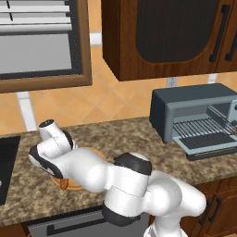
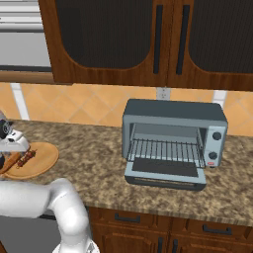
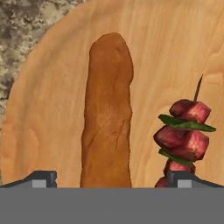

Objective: Pick up the kebab skewer and baguette bread, and place them inside the toaster oven. Close the toaster oven door and start by setting the timer.

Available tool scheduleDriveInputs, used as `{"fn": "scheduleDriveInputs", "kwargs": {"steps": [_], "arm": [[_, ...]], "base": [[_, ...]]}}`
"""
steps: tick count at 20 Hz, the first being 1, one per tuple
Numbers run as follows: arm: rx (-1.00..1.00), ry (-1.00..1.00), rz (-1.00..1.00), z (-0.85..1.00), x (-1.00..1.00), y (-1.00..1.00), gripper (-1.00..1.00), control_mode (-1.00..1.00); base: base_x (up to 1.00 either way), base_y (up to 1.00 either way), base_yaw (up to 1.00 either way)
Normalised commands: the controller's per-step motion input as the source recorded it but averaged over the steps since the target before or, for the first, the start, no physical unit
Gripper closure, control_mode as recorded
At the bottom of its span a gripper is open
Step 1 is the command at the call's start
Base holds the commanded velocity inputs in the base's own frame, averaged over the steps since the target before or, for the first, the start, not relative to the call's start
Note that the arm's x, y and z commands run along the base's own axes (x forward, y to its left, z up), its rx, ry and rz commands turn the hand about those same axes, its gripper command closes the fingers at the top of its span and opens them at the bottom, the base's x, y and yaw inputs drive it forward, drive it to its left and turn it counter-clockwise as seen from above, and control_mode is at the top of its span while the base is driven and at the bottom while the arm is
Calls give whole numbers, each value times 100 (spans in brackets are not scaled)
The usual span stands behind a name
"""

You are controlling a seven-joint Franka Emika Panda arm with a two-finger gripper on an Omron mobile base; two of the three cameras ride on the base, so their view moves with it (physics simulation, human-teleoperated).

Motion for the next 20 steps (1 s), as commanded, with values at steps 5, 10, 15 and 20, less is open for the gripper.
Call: {"fn": "scheduleDriveInputs", "kwargs": {"steps": [5, 10, 15, 20], "arm": [[0, 2, 0, -22, 0, -19, -100, -100], [0, 0, 0, -21, 0, -26, -100, -100], [0, 0, 0, -22, 0, -40, -100, -100], [2, 0, 0, -33, 0, -44, -100, -100]], "base": [[0, 0, 0], [0, 0, 0], [0, 0, 0], [0, 0, 0]]}}
